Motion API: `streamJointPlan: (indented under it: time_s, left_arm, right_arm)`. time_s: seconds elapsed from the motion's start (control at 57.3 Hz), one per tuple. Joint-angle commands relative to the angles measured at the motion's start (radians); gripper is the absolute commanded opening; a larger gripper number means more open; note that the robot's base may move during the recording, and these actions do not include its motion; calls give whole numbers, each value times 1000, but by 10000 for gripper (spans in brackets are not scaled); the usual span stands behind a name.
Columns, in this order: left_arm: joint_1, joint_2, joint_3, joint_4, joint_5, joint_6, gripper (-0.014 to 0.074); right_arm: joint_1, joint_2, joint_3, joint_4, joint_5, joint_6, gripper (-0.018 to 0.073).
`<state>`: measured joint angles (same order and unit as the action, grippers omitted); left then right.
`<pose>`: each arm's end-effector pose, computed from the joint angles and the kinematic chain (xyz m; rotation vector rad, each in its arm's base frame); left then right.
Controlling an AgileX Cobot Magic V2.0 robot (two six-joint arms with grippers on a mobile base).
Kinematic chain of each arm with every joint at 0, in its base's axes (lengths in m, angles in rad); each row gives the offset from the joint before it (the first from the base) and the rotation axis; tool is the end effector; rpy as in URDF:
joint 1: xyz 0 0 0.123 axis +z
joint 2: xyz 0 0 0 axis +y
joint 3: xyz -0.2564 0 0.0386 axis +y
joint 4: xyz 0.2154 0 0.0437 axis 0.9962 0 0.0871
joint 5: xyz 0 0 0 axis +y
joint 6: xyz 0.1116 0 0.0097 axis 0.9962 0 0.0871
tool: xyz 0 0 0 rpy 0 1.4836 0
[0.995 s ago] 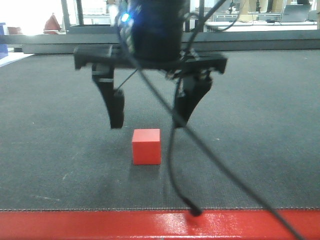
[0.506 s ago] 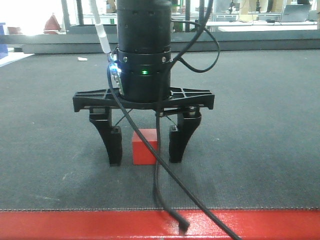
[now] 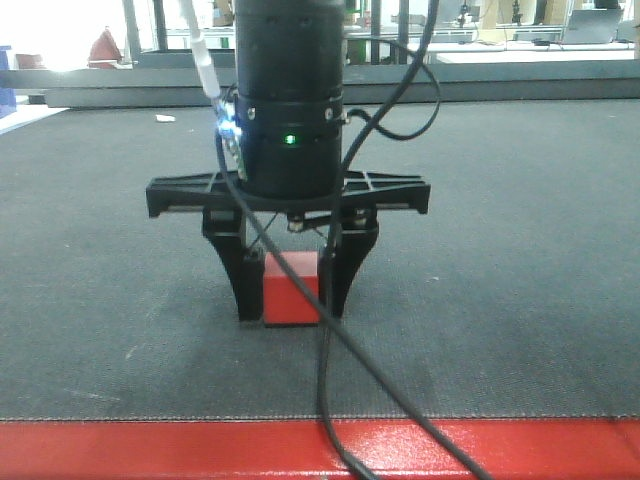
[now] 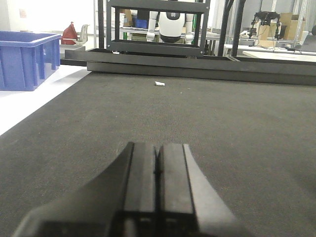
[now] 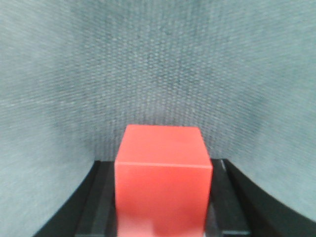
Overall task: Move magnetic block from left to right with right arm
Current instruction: 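Lift the red cube up with the right gripper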
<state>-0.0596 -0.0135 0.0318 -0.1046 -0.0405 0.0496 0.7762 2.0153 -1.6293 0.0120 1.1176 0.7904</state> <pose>0.0705 -0.0037 0.2100 0.0000 1.4623 -0.0903 0.2691 0.2659 0.1866 0.0283 3.0348 0.1777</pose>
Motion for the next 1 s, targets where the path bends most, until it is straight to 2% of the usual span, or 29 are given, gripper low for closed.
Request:
streamJointPlan:
  time_s: [0.0,0.192,0.454,0.576,0.873,0.978]
  left_arm:
    - [-4,-11,9,-5,-91,2,-126]
    - [-4,-11,9,-5,-91,2,-126]
    - [-4,-11,9,-5,-91,2,-126]
    - [-4,-11,9,-5,-91,2,-126]
    - [-4,-11,9,-5,-91,2,-126]
    - [-4,-11,9,-5,-91,2,-126]
  right_arm:
    - [-18,-105,-29,-30,-13,1,319]
    - [-35,-221,51,-108,-73,-45,319]
    - [-126,-492,351,-117,-321,-326,319]
    - [-209,-635,523,-102,-470,-414,319]
    - [-500,-955,886,15,-771,-723,319]
    - [-602,-1066,993,52,-909,-797,319]
